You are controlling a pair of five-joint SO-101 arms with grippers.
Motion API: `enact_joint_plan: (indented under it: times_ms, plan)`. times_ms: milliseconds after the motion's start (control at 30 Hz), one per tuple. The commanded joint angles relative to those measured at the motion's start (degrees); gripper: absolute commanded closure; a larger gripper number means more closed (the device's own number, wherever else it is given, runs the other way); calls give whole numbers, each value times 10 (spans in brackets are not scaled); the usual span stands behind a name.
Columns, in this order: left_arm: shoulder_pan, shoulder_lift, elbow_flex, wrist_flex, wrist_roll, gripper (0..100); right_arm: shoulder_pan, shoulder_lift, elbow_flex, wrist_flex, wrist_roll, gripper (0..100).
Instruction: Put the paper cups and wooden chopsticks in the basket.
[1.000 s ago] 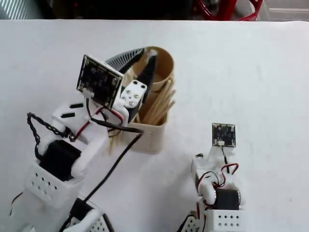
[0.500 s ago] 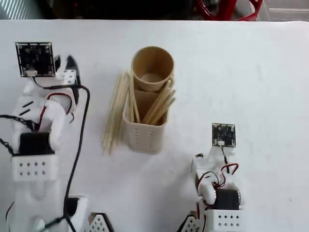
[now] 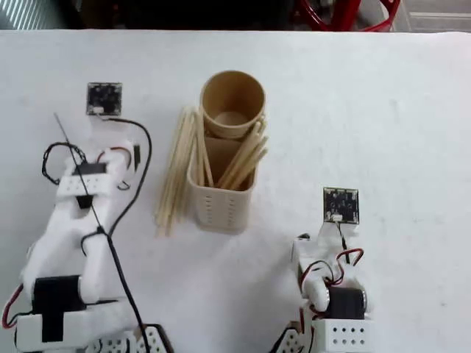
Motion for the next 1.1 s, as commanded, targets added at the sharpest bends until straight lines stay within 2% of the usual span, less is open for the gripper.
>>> enact_joint_plan:
  times_ms: [0,633,733,933,1067]
  plan:
    - [22,-6,-33,6,-18,898,-2,-5,5,4,4,839]
    - [22,-5,-33,16,-18,895,-1,-6,5,4,4,839]
    - [22,12,-59,44,-18,895,-1,-6,5,4,4,839]
    - [47,124,-184,155,-44,895,-1,-6,5,4,4,839]
    - [65,163,-224,182,-45,895,-1,-6,5,4,4,839]
